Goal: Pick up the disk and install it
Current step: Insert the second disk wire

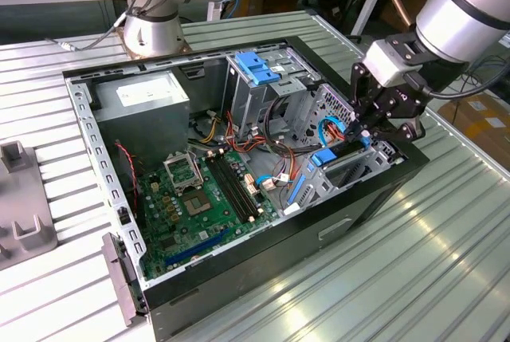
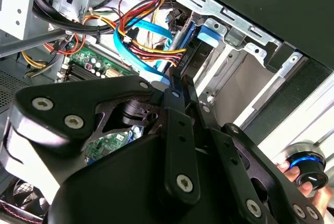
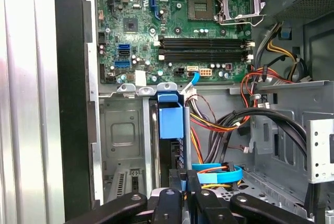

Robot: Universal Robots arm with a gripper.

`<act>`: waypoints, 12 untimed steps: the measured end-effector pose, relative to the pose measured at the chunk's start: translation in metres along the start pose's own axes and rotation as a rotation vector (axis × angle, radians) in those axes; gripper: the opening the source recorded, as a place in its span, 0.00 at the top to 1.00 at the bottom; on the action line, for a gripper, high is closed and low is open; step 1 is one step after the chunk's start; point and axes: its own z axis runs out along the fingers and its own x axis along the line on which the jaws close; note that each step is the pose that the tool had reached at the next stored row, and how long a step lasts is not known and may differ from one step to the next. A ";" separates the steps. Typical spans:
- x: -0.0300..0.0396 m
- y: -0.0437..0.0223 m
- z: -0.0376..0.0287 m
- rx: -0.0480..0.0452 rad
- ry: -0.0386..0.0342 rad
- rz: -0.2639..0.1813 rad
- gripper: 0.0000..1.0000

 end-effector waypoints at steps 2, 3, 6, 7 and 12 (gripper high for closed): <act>0.0000 0.0009 -0.0003 0.0002 0.0002 0.000 0.84; 0.0000 0.0019 -0.0004 0.0001 0.0003 0.000 0.84; 0.0001 0.0026 0.0005 0.0001 0.0004 0.000 0.84; 0.0004 0.0027 0.0017 0.0001 0.0003 0.000 0.84; 0.0010 0.0027 0.0061 0.0001 0.0004 0.000 0.84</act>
